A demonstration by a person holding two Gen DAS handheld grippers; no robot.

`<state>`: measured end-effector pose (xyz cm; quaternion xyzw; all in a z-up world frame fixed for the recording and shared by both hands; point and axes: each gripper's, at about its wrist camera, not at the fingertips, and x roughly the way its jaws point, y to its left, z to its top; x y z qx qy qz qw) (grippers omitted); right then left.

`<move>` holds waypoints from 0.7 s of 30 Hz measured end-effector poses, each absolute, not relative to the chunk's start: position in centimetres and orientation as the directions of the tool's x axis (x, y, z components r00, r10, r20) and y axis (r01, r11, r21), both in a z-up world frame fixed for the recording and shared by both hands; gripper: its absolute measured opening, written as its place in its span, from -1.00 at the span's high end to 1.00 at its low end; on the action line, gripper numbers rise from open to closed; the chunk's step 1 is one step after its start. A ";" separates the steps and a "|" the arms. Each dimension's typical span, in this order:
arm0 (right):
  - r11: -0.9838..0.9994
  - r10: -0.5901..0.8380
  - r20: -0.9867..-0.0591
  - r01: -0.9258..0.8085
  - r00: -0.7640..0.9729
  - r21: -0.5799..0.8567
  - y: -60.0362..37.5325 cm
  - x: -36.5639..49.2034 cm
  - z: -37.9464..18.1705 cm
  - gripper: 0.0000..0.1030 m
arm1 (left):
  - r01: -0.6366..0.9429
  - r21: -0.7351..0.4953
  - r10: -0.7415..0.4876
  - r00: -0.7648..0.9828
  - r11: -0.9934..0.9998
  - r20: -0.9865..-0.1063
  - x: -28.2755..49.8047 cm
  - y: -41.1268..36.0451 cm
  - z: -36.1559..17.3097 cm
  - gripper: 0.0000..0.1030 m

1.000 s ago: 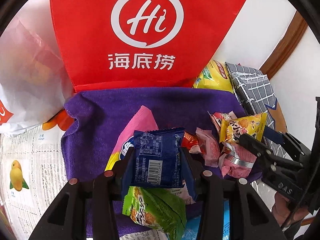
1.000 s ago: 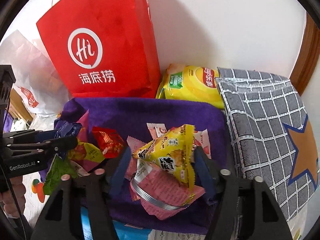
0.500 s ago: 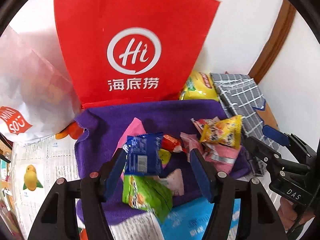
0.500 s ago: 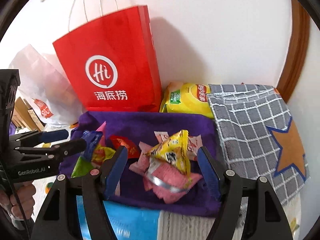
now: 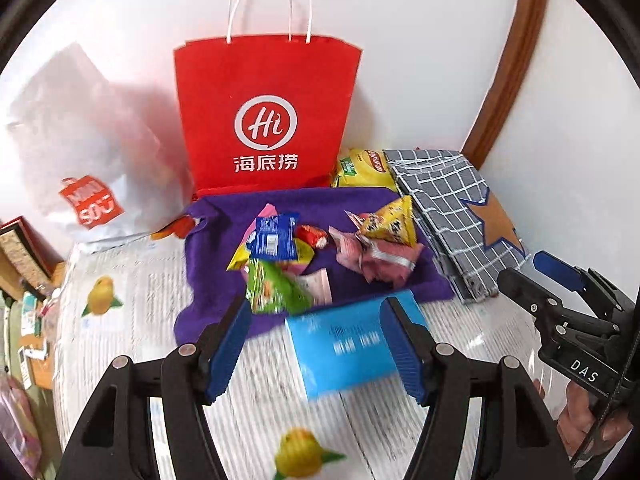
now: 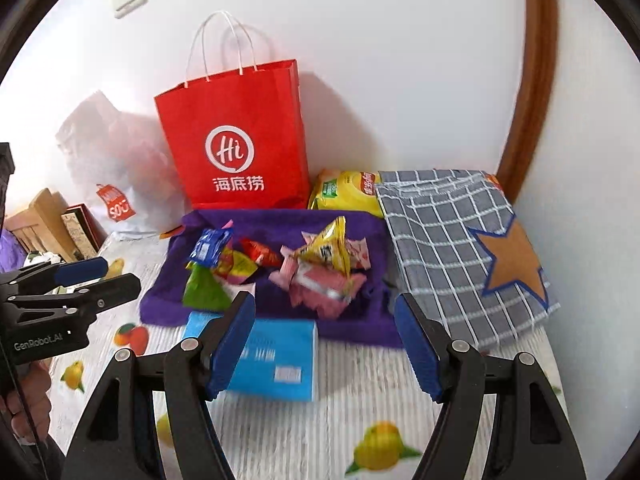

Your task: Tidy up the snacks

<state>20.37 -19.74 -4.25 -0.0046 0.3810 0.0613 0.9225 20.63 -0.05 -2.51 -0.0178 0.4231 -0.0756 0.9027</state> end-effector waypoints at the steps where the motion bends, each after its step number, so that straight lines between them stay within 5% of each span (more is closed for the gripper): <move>1: 0.993 0.110 -0.701 -0.114 0.704 0.041 -19.9 19.5 -4.1 -0.40 | 0.117 -0.094 -0.148 0.635 0.989 -0.758 19.7 -0.1 -2.3 -0.34; 4: 0.994 0.106 -0.688 -0.099 0.718 0.049 -20.4 16.5 -3.6 -0.45 | 0.106 -0.085 -0.134 0.658 0.991 -0.741 16.9 -0.3 -1.6 -0.52; 8: 0.994 0.107 -0.652 -0.094 0.750 0.054 -20.9 12.8 -2.9 -0.78 | 0.089 -0.079 -0.118 0.683 0.993 -0.721 13.0 -0.7 -1.1 -0.57; 21: 0.996 0.083 -0.624 -0.077 0.777 0.037 -22.3 3.3 -2.6 -0.79 | 0.066 -0.072 -0.097 0.726 0.995 -0.681 3.9 -3.0 -1.6 -0.58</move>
